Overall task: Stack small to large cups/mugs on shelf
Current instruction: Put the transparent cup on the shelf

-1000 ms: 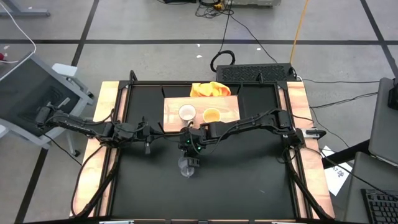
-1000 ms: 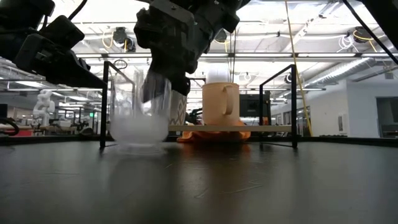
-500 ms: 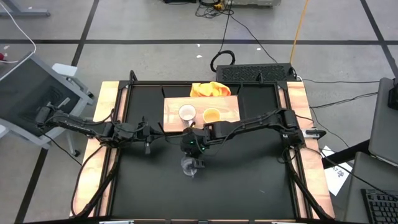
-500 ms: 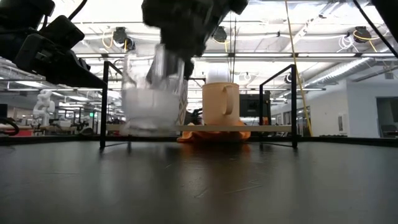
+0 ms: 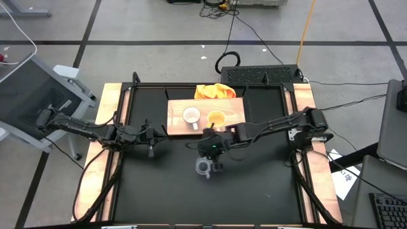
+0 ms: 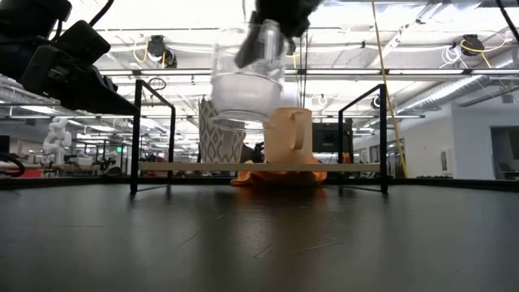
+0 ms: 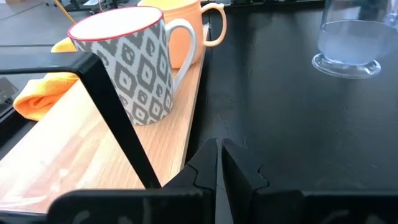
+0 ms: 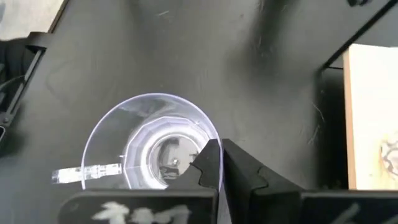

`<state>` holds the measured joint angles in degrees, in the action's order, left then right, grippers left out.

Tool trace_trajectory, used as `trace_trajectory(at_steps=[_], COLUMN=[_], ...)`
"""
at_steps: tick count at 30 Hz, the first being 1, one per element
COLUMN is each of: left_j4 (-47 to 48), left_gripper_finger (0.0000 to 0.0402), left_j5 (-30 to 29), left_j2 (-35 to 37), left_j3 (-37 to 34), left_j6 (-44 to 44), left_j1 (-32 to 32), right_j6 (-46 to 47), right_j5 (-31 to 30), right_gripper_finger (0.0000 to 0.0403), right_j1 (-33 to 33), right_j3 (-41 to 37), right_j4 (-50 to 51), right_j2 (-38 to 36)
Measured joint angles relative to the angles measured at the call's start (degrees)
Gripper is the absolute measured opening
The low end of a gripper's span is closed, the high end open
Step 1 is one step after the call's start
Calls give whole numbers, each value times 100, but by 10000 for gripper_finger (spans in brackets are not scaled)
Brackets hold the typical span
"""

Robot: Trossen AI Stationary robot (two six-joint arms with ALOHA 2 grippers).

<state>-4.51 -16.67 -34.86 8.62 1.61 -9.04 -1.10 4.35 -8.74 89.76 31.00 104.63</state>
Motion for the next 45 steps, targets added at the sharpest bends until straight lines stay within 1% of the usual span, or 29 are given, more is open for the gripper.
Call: trace_trajectory(at_steps=[7,10,16,19,24,27,29,33,37,40,45], left_j4=[-22,-24,-26,-24,-9,4,8,17,17,5,-3], left_gripper_finger=[26,26,26,26,26,26,26,26,26,26,26], left_j5=[-38,-50,-52,-52,-55,-79,-94,-126,-173,-211,-317], left_j2=[1,1,-1,-1,1,-1,-1,-1,-1,0,-1], left_j3=[0,0,0,0,0,0,0,0,0,0,0], left_j6=[-31,-39,29,61,194,250,264,262,198,188,188], left_j1=[0,0,1,0,1,1,0,2,2,4,7], right_j6=[408,524,581,641,686,706,740,878,998,963,635], right_j5=[-5,-8,-123,-132,-134,-183,-322,-741,-738,-727,-707], right_gripper_finger=[0,0,0,0,0,0,0,0,0,0,0], right_j1=[-56,-70,-126,-113,-120,-115,-115,-112,101,272,549], right_j3=[-2041,-2804,-4001,-4328,-4493,-4505,-4507,-4507,-4364,-4092,-3670], right_j4=[-1734,-2459,-3764,-3972,-3914,-3581,-3336,-2633,-1856,-1073,-341], right_j2=[-1178,-1592,-2095,-2223,-2366,-2490,-2627,-3078,-3480,-3548,-3509])
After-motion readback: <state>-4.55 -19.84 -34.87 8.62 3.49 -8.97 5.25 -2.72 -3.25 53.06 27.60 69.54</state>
